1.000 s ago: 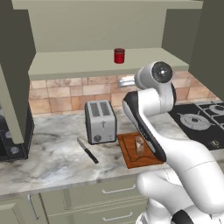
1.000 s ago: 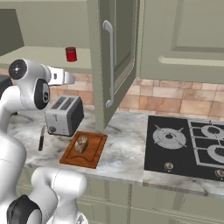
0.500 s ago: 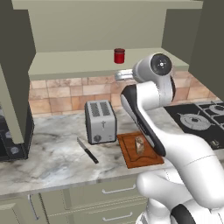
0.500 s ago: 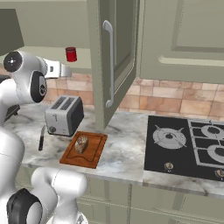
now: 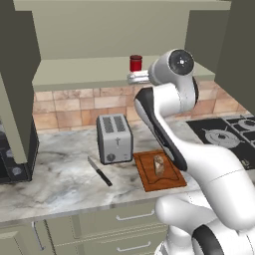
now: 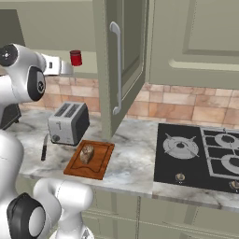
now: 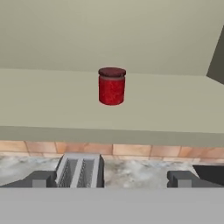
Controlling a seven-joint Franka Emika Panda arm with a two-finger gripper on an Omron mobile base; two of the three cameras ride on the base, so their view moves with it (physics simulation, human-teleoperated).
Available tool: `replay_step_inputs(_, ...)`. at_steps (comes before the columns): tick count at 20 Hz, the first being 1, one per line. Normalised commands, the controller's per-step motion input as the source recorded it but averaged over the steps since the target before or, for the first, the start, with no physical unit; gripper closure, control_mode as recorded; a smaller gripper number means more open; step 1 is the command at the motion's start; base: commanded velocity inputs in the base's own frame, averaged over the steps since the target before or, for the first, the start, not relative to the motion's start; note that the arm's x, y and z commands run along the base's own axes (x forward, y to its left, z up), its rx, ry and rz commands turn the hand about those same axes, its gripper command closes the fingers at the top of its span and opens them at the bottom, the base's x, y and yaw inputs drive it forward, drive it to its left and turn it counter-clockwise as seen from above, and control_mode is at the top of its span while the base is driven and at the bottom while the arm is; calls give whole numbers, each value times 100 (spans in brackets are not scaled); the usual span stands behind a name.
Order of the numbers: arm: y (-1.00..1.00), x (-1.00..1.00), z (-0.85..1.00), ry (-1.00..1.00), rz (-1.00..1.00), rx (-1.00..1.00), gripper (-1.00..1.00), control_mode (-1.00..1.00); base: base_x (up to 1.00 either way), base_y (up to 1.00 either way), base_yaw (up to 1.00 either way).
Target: Pick the bread, place it on the cutting board, pick the jam, place it on the counter, and close the cabinet.
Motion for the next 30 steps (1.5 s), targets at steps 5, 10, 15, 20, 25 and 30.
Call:
replay_step_inputs(5,14,1,10,0,1,0,-100,-100,0,0,0)
replay_step_inputs(10,6,6,0,0,1,0,-100,-100,0,0,0)
replay_step_inputs(15,1,13,0,0,3,0,-100,-100,0,0,0)
replay_step_inputs(20,0,25,0,0,3,0,-100,-100,0,0,0)
replay_step_inputs(25,0,26,0,0,3,0,-100,-100,0,0,0)
replay_step_inputs(30,0,23,0,0,2,0,-100,-100,0,0,0)
